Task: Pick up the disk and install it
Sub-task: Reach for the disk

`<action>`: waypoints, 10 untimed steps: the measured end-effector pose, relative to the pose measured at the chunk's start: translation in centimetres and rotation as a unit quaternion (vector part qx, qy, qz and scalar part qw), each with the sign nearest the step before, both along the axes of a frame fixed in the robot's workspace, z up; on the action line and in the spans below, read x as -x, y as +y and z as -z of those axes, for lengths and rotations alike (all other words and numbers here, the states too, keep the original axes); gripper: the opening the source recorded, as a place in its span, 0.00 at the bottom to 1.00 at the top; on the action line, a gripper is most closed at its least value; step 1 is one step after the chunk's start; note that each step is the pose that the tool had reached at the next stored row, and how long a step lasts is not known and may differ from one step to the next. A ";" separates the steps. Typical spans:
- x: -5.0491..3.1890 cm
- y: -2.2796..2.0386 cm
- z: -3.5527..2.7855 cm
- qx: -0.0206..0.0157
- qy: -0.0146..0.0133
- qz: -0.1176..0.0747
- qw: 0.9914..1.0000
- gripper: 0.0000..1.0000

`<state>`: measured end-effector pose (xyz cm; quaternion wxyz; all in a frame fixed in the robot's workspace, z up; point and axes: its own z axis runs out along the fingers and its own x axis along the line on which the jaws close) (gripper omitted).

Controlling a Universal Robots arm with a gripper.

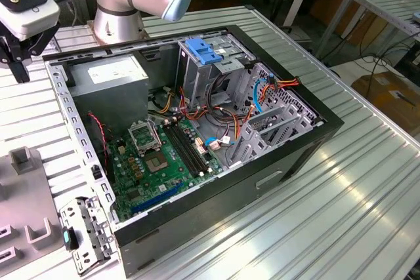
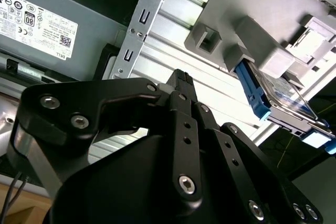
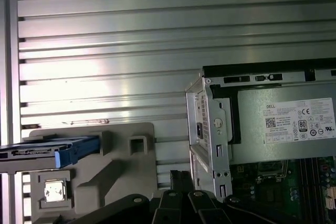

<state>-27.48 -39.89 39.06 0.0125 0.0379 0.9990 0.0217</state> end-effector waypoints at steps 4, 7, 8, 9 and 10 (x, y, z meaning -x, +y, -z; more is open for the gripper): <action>0.34 0.00 0.00 0.000 0.000 0.000 1.000 0.11; 0.70 0.00 0.01 0.000 0.000 0.000 1.000 0.11; 0.79 0.00 0.01 0.000 0.000 0.000 1.000 0.11; 0.92 0.00 0.01 0.000 0.000 0.000 1.000 0.11; 1.02 0.00 0.01 0.000 0.000 0.000 1.000 0.11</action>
